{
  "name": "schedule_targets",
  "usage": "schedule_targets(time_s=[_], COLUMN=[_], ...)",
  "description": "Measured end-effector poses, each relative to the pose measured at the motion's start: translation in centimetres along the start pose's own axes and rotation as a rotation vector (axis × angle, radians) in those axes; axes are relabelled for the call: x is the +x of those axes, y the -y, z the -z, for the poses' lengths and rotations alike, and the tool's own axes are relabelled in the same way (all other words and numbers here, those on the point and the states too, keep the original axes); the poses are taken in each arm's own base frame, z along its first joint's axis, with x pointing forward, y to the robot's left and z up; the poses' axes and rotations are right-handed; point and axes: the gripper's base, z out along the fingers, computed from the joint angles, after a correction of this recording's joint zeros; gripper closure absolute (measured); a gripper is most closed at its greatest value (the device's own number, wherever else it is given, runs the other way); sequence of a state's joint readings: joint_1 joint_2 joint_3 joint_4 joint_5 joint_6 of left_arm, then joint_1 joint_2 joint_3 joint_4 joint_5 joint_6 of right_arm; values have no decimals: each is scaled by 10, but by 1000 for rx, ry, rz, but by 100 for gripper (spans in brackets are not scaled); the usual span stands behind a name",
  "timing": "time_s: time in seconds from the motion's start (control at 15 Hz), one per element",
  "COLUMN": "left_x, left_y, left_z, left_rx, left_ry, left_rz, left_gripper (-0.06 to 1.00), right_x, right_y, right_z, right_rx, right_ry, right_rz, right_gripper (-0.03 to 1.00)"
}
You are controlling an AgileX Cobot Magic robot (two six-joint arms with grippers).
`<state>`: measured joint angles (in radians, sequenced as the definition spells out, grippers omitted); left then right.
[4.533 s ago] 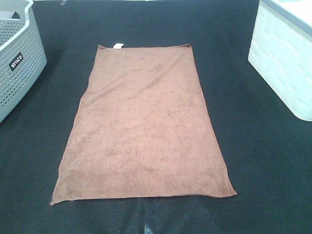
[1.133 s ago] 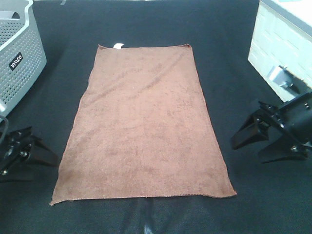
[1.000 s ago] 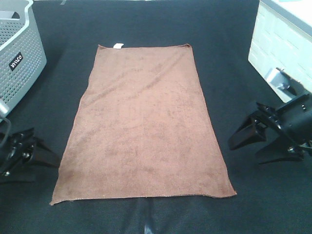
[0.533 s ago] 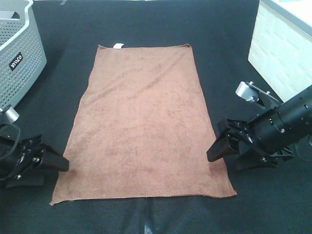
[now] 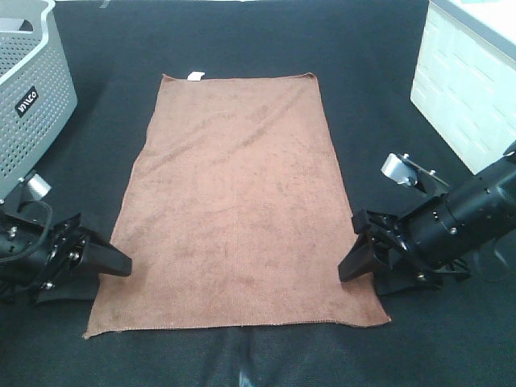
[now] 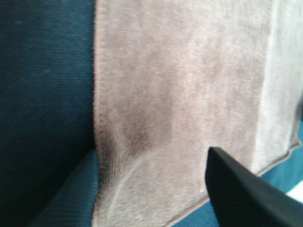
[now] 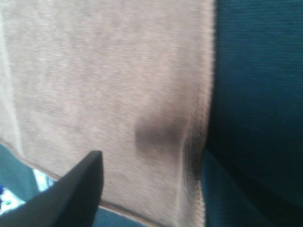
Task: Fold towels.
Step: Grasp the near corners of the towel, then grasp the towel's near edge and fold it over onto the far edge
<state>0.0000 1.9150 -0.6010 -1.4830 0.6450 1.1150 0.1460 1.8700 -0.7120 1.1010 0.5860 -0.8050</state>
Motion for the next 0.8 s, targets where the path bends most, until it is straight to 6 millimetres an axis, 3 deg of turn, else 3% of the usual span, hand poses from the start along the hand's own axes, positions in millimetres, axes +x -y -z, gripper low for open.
schedule_targets(time_s=[0.2,0.27,0.4,0.67,0.8], left_x=[-1,-1,0,1,-2], left_y=[10,12,10,11,13], left_z=[-15,-18,-20,-18,-1], left_rx=[8,-10,-42,-55,-91], left_ry=[-38,-40,-37,-46,-31], left_rz=[-45,-62,-73,-84,-119], left_gripper=[50,62,92,94,94], right_x=[-2,-2,-2,-1,0], right_y=[0,0,0,0,-3], right_z=[-7,-7,-7,-7,3], right_rx=[-53,-53,-53,-48,-10], right_ry=[7,6,6,0,5], right_rz=[11,12,12,-6,-13], right_gripper=[53,62,94,97,97])
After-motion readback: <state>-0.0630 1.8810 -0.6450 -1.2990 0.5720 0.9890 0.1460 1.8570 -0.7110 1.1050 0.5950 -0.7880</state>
